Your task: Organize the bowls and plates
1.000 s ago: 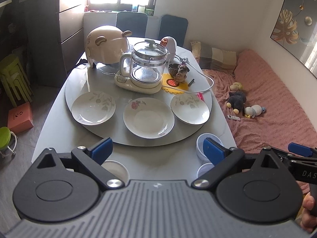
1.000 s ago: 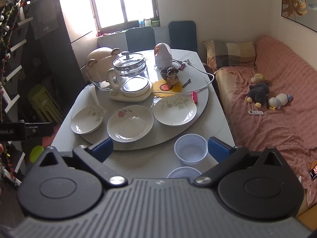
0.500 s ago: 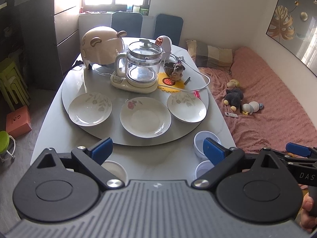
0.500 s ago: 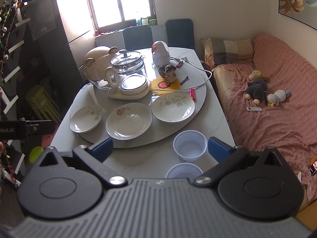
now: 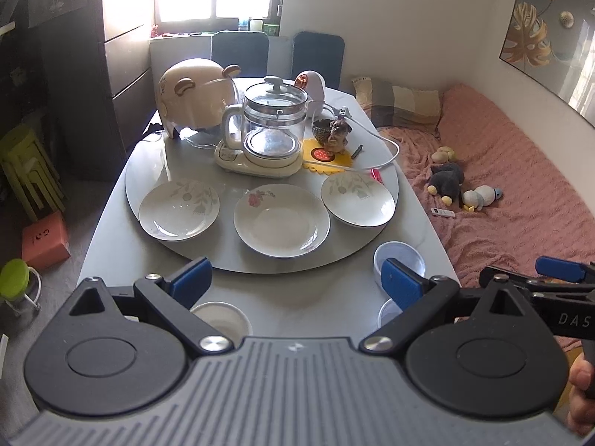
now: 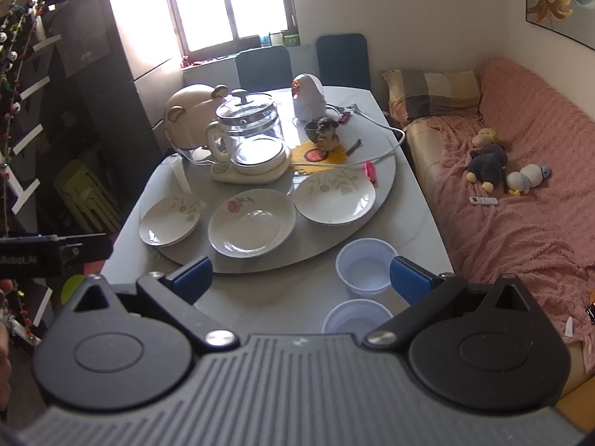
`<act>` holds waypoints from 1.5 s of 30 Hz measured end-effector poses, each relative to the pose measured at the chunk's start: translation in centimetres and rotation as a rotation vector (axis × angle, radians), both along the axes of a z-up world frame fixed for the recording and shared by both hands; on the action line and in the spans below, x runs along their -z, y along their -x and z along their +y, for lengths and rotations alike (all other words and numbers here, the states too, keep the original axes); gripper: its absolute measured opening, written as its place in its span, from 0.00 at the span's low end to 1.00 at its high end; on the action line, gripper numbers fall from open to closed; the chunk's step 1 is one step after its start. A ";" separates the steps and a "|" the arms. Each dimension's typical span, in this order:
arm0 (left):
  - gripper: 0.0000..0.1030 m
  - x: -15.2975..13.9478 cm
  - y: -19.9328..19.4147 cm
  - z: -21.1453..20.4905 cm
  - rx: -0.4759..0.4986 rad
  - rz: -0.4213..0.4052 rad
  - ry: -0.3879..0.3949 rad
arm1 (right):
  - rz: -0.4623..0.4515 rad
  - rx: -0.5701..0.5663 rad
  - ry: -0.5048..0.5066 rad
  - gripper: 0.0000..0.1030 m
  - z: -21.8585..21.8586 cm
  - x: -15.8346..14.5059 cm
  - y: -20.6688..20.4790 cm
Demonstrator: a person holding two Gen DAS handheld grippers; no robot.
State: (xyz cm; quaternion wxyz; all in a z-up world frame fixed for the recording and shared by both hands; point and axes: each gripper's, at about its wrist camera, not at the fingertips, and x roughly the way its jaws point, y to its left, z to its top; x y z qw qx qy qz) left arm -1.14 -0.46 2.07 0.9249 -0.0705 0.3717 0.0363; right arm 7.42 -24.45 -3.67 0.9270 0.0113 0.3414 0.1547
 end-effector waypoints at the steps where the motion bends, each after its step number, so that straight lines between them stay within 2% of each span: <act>1: 0.96 0.1 0.0 0.1 0.001 0.003 0.003 | 0.000 -0.009 0.003 1.00 0.2 0.1 0.1; 12: 0.96 0.9 0.2 1.1 -0.026 0.007 0.051 | 0.007 -0.008 0.010 1.00 0.5 0.5 0.3; 30: 0.96 1.3 0.4 2.6 0.016 -0.011 0.065 | -0.014 0.031 -0.010 1.00 1.6 0.2 1.3; 36: 0.96 1.7 0.6 4.0 0.002 0.014 0.072 | -0.037 0.035 0.012 1.00 2.7 -0.1 1.7; 41: 0.96 1.9 1.0 6.1 0.006 -0.003 0.092 | 0.019 0.081 -0.025 1.00 3.4 0.4 1.2; 45: 0.96 2.4 1.2 8.1 0.010 0.002 0.101 | 0.002 0.090 -0.020 1.00 5.1 0.5 1.6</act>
